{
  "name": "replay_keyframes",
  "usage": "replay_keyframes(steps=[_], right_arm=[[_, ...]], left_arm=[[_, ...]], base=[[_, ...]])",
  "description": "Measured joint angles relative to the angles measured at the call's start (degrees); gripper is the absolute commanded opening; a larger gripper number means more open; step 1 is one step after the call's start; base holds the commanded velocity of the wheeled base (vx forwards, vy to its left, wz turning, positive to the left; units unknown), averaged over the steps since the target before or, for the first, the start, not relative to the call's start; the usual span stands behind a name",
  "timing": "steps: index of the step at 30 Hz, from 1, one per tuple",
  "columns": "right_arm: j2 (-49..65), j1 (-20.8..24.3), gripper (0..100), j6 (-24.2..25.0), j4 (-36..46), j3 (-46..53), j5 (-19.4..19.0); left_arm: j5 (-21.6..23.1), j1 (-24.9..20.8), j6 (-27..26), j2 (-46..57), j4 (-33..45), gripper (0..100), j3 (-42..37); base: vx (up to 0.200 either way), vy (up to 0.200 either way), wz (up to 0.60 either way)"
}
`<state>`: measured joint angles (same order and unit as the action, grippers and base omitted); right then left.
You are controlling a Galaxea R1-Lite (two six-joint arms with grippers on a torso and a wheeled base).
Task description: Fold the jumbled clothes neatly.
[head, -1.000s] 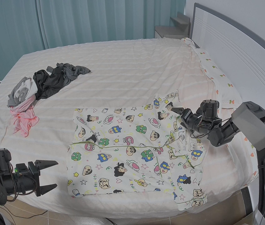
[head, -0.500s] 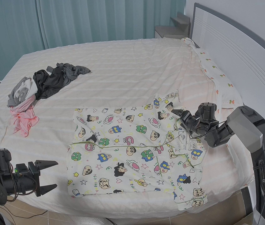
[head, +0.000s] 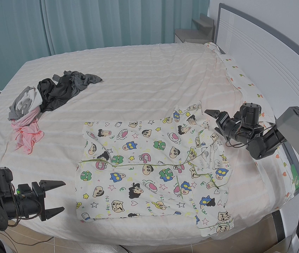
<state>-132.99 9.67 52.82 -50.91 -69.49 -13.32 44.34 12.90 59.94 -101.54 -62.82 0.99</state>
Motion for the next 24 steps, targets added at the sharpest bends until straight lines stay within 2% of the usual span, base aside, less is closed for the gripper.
replay_keyframes(steps=[8, 12, 17, 20, 24], right_arm=[[8.86, -0.88, 100, -2.57, -5.78, 19.1, 0.0], [13.01, -1.57, 100, -6.53, -10.59, 30.51, 0.02], [16.59, -3.36, 100, -12.62, -18.8, 44.35, -0.05], [17.88, -5.51, 100, -18.88, -23.15, 51.43, -0.35], [17.77, -8.62, 100, -25.38, -25.72, 56.95, -3.36]], left_arm=[[0.0, -0.13, -0.16, 0.0, 0.0, 100, 0.02], [-0.02, -0.22, -0.22, 0.0, 0.01, 100, 0.02], [-0.17, -0.52, -0.27, 0.0, 0.04, 100, 0.02], [-0.95, -0.94, -0.27, 0.0, 0.09, 100, 0.02], [-2.35, -1.74, -0.28, -0.04, 0.09, 100, 0.0]], base=[[0.0, 0.0, 0.0], [-0.2, 0.0, 0.0], [-0.2, 0.0, 0.0], [-0.2, 0.0, 0.0], [0.0, 0.0, 0.0]])
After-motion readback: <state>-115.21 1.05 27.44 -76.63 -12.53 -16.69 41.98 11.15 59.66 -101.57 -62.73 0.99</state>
